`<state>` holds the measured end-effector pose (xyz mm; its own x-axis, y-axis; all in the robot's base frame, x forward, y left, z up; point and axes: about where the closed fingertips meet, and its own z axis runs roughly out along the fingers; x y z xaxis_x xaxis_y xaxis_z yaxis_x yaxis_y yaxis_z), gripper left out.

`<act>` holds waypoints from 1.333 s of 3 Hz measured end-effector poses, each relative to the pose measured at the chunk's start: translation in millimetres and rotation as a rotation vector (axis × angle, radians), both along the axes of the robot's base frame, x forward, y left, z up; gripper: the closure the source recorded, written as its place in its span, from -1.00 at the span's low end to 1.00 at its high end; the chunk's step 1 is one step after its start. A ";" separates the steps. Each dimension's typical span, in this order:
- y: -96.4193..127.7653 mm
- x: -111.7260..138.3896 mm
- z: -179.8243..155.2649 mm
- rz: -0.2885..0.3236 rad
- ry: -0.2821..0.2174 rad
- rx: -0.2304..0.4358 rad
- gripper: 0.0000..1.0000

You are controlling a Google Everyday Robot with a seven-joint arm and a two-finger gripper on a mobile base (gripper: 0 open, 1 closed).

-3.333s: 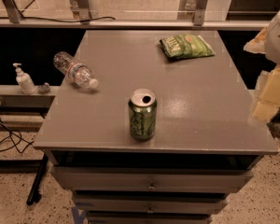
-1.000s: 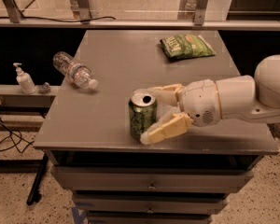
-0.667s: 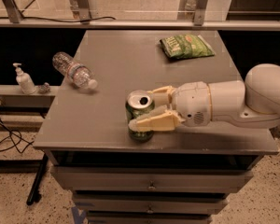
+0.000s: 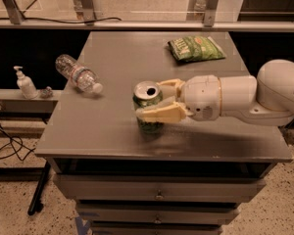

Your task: Move green can near water bottle

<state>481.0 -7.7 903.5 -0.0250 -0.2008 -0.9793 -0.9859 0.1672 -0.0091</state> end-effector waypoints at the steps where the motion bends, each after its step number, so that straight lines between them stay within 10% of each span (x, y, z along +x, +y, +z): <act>1: -4.4 44.0 48.2 -0.041 -0.082 -0.004 1.00; 4: 28.5 72.5 52.3 -0.065 -0.126 0.111 1.00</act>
Offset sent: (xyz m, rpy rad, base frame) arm 0.0328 -0.0040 0.0276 -0.0116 -0.0475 -0.0312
